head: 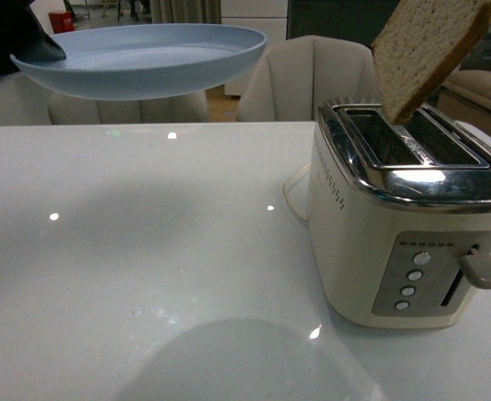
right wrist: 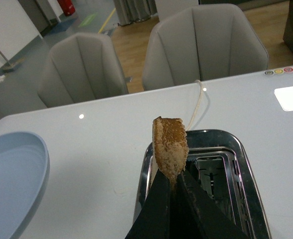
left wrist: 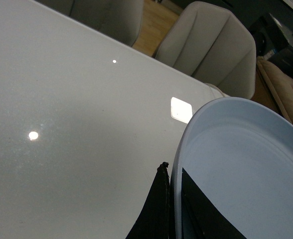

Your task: Left arm holds plate, right arm toasts bread

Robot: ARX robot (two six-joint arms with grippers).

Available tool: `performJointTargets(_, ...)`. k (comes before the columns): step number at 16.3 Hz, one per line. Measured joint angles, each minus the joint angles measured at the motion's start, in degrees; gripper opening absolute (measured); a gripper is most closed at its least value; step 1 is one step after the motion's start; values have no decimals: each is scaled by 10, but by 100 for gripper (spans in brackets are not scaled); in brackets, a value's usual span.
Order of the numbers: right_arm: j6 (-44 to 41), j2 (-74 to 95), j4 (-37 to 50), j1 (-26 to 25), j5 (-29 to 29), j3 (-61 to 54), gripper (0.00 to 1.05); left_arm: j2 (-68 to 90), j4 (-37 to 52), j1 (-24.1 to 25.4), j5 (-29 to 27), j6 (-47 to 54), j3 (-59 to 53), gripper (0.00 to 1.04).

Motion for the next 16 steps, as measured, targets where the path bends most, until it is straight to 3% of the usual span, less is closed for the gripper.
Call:
performJointTargets(7, -4, 50, -9, -14, -2, -7, 3, 0, -1, -2, 0, 0, 0, 3)
performJointTargets(12, -11, 127, -58, -6, 1, 72, 3, 0, -1, -2, 0, 0, 0, 3)
performJointTargets(13, -8, 147, -81, -6, -5, 95, 10, 0, 0, -2, 0, 0, 0, 3)
performJointTargets(16, 2, 197, -137, -8, -19, 166, 49, 0, -1, -2, 0, 0, 1, 3)
